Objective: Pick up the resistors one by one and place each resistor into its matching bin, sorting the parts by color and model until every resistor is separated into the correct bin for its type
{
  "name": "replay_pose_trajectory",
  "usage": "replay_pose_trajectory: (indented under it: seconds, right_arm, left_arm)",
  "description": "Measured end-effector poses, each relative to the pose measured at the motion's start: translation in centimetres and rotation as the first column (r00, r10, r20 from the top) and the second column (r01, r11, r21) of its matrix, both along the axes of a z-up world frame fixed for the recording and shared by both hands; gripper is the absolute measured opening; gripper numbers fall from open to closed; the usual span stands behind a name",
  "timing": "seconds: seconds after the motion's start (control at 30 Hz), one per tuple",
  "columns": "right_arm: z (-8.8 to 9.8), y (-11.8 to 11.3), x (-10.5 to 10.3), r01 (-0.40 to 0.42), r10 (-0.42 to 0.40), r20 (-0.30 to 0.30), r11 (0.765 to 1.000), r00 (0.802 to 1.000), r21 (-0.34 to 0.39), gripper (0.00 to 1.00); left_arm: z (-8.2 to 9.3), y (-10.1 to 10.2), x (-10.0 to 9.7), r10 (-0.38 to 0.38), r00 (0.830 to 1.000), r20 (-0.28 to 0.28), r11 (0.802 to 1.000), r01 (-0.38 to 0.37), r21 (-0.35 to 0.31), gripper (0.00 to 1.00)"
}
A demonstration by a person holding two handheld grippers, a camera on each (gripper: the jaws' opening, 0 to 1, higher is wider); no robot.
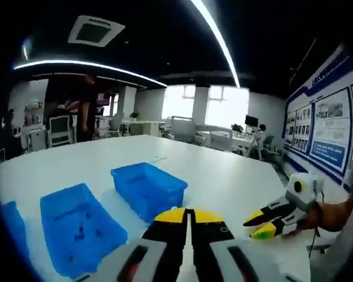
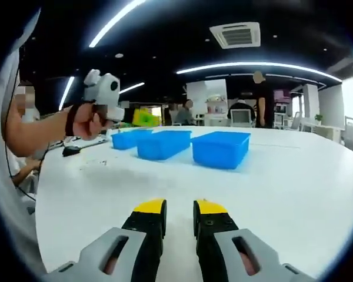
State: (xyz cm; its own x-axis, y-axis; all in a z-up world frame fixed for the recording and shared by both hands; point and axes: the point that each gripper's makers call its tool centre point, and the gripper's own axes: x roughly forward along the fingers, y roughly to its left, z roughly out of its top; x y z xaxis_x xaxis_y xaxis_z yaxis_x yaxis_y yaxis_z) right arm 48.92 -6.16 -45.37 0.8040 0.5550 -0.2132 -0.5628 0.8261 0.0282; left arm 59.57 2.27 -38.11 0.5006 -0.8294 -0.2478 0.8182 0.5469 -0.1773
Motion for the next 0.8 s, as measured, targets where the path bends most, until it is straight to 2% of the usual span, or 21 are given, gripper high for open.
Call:
replay_pose_trajectory:
  seconds: [0.1, 0.2, 0.3, 0.37, 0.43, 0.63, 0.73, 0.8]
  right_arm:
    - [0.2, -0.3, 0.0, 0.005, -0.005, 0.010, 1.000, 1.000, 0.016, 0.21]
    - [0.4, -0.4, 0.1, 0.008, -0.008, 0.016, 0.999, 1.000, 0.033, 0.21]
    - [0.5, -0.5, 0.1, 0.009, -0.010, 0.019, 0.999, 1.000, 0.044, 0.21]
    - [0.5, -0.5, 0.1, 0.007, -0.008, 0.022, 0.999, 1.000, 0.047, 0.21]
    - [0.6, -0.4, 0.0, 0.002, -0.004, 0.026, 0.999, 1.000, 0.047, 0.21]
    - [0.7, -0.5, -0.2, 0.000, -0.002, 0.039, 0.999, 0.999, 0.040, 0.21]
    - [0.7, -0.6, -0.2, 0.003, -0.005, 0.039, 0.999, 0.999, 0.045, 0.21]
    - [0.7, -0.6, -0.2, 0.004, -0.006, 0.037, 0.999, 0.999, 0.047, 0.21]
  left_arm:
    - [0.0, -2.1, 1.7, 0.042, 0.999, -0.010, 0.999, -0.042, -0.001, 0.06]
    - [0.2, -3.1, 3.6, 0.073, 0.996, 0.049, 0.995, -0.076, 0.067, 0.06]
    - [0.5, -4.6, 5.2, 0.068, 0.996, 0.063, 0.993, -0.074, 0.096, 0.06]
    - [-0.1, -5.1, 6.4, 0.061, 0.995, 0.075, 0.985, -0.072, 0.154, 0.06]
    - [-0.5, -5.7, 8.0, 0.058, 0.997, 0.052, 0.983, -0.066, 0.169, 0.06]
    - [-0.5, -6.2, 8.8, 0.055, 0.997, 0.060, 0.976, -0.066, 0.209, 0.07]
    - [-0.4, -5.8, 9.1, 0.108, 0.994, 0.007, 0.977, -0.107, 0.184, 0.20]
    - [-0.4, -5.6, 9.2, 0.107, 0.994, 0.010, 0.977, -0.107, 0.183, 0.21]
